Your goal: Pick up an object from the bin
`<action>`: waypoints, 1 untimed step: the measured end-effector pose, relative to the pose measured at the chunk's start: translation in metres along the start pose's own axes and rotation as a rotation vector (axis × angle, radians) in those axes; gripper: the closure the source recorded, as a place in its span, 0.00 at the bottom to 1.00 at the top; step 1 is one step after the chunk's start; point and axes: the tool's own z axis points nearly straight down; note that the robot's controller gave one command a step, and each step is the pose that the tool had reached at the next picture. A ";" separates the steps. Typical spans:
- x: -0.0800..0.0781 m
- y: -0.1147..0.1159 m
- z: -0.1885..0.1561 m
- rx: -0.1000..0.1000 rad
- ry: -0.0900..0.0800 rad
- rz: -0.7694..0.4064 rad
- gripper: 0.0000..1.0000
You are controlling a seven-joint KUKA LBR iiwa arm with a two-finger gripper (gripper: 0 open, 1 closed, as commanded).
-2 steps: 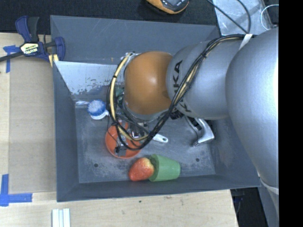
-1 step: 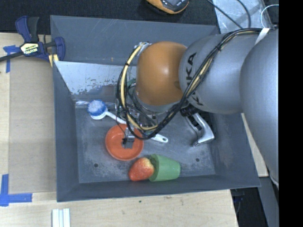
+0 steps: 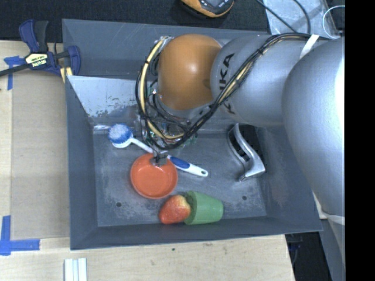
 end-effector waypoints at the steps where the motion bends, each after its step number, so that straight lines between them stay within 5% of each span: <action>1: 0.017 -0.002 0.041 -0.002 0.002 0.048 0.00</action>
Offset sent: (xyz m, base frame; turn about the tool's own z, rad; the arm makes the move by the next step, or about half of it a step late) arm -0.0224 -0.0034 -0.0410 -0.1602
